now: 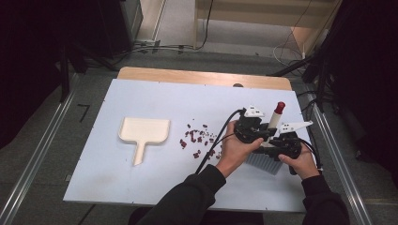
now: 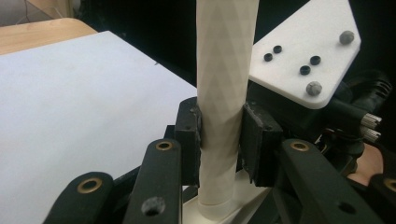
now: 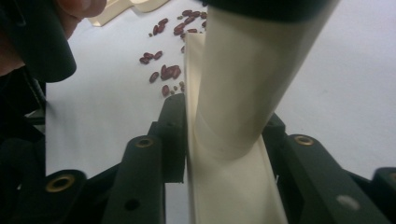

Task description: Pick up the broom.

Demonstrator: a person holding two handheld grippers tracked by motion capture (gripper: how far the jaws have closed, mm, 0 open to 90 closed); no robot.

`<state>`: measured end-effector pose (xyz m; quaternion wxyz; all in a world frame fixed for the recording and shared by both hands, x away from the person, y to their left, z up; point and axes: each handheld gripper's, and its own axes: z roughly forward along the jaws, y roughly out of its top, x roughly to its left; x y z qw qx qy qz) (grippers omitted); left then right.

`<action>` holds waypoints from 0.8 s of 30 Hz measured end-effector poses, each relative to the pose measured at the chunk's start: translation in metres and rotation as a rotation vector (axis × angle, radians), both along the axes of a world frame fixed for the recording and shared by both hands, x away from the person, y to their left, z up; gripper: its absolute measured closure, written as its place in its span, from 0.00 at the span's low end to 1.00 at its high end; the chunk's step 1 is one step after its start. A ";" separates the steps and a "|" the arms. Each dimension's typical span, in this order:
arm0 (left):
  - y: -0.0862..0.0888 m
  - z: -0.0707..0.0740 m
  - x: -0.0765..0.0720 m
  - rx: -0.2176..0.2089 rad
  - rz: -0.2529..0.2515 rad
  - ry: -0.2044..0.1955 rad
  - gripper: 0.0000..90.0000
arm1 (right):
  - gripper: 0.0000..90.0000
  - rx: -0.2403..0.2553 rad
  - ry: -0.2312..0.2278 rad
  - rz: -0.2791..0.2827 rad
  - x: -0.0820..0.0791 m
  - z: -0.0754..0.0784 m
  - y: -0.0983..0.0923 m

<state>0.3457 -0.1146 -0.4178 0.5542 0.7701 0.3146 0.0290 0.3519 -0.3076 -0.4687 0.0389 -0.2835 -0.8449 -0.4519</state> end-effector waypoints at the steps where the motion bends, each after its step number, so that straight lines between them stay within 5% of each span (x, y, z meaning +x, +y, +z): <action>1: 0.000 0.000 0.000 -0.003 -0.001 0.002 0.80 | 0.69 0.004 0.003 0.002 0.000 0.000 0.000; 11: 0.000 0.001 -0.002 -0.028 -0.008 -0.001 0.78 | 0.71 0.022 0.023 0.007 0.000 0.001 -0.003; 16: 0.004 0.003 -0.005 -0.039 -0.005 0.006 0.63 | 0.71 0.012 0.015 0.006 -0.002 0.002 -0.003; 24: 0.029 0.000 -0.007 -0.066 0.040 0.027 0.54 | 0.71 0.032 -0.009 -0.027 -0.004 0.008 -0.007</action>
